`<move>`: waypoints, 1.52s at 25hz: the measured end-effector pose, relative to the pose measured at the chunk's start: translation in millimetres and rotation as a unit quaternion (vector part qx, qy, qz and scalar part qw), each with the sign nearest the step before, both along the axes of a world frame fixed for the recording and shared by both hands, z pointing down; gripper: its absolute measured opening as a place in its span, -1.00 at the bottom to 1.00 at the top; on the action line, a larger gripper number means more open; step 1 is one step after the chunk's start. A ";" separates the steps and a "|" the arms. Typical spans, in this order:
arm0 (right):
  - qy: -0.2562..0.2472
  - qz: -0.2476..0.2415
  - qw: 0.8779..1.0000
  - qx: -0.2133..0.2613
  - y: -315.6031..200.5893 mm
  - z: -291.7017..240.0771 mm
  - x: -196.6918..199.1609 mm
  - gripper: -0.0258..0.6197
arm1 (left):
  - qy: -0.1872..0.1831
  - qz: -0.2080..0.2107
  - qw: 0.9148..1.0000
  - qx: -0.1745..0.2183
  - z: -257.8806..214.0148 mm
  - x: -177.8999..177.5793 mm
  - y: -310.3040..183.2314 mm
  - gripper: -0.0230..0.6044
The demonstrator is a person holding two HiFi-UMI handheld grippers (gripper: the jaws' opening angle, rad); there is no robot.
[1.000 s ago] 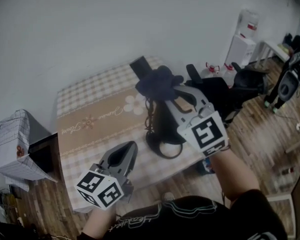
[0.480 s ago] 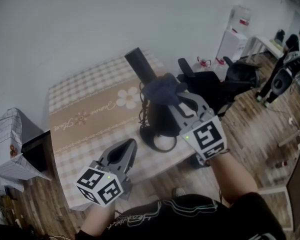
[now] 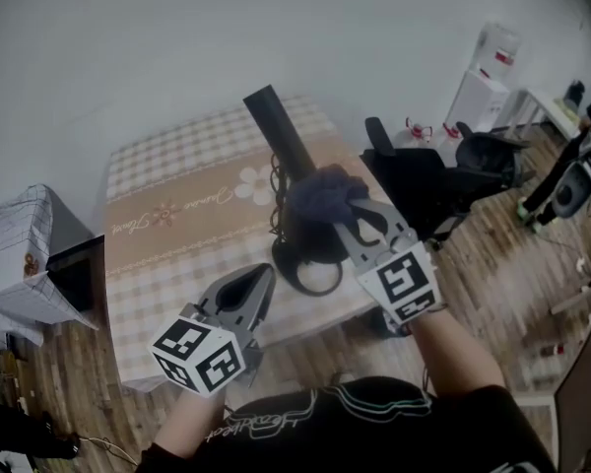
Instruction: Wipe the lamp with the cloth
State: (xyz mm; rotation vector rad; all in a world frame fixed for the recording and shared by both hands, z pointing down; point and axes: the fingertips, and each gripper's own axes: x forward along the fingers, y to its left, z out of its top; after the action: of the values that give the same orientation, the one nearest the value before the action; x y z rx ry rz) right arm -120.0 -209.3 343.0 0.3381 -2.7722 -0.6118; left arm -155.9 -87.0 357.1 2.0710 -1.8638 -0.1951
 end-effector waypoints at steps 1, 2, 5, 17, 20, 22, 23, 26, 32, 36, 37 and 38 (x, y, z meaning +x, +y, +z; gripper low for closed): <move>0.000 -0.006 1.000 -0.002 0.8 1.8 1.6 -0.74 | -0.001 -0.005 1.000 0.000 -0.6 2.6 -0.6 -0.93; 0.001 -0.012 1.000 -0.004 1.6 4.2 3.2 -0.74 | -0.002 -0.011 1.000 0.000 -1.1 4.8 -1.2 -0.93; 0.010 -0.036 0.999 -0.014 2.9 14.1 9.5 -0.74 | -0.003 -0.028 1.000 -0.002 -2.4 11.5 -3.6 -0.93; 0.039 -0.112 0.993 -0.024 -0.4 46.8 36.1 -0.74 | -0.004 -0.092 0.995 -0.022 6.8 38.3 -18.2 -0.93; 0.045 -0.128 0.990 -0.028 -0.3 55.0 42.8 -0.74 | -0.007 -0.106 0.994 -0.022 7.6 46.3 -20.7 -0.93; 0.050 -0.139 0.988 -0.034 -0.2 60.8 47.0 -0.74 | -0.009 -0.116 0.993 -0.023 7.6 51.1 -21.5 -0.93; 0.052 -0.145 0.987 -0.036 0.2 63.6 48.8 -0.74 | -0.009 -0.121 0.992 -0.024 7.4 53.1 -21.5 -0.93; 0.062 -0.162 0.984 -0.042 0.9 71.4 53.8 -0.74 | -0.013 -0.134 0.991 -0.024 5.2 59.5 -23.3 -0.93; 0.098 -0.193 0.975 -0.058 0.1 90.5 73.5 -0.74 | -0.023 -0.142 0.989 -0.017 -4.5 77.6 -33.1 -0.93; 0.105 -0.206 0.970 -0.072 -1.3 91.2 88.6 -0.74 | -0.028 -0.142 0.989 -0.011 -12.8 82.4 -39.4 -0.93; 0.100 -0.205 0.970 -0.080 -3.3 87.8 92.1 -0.74 | -0.029 -0.141 0.990 -0.010 -14.7 83.4 -40.8 -0.93; 0.093 -0.203 0.970 -0.092 -6.0 82.9 94.7 -0.74 | -0.030 -0.139 0.990 -0.008 -16.9 84.0 -42.3 -0.93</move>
State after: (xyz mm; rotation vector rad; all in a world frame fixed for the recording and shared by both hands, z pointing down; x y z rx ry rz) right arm -25.3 -215.4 425.9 -0.3206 -2.6985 -0.4387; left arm -71.9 -129.3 340.2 1.8178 -2.1804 -0.1864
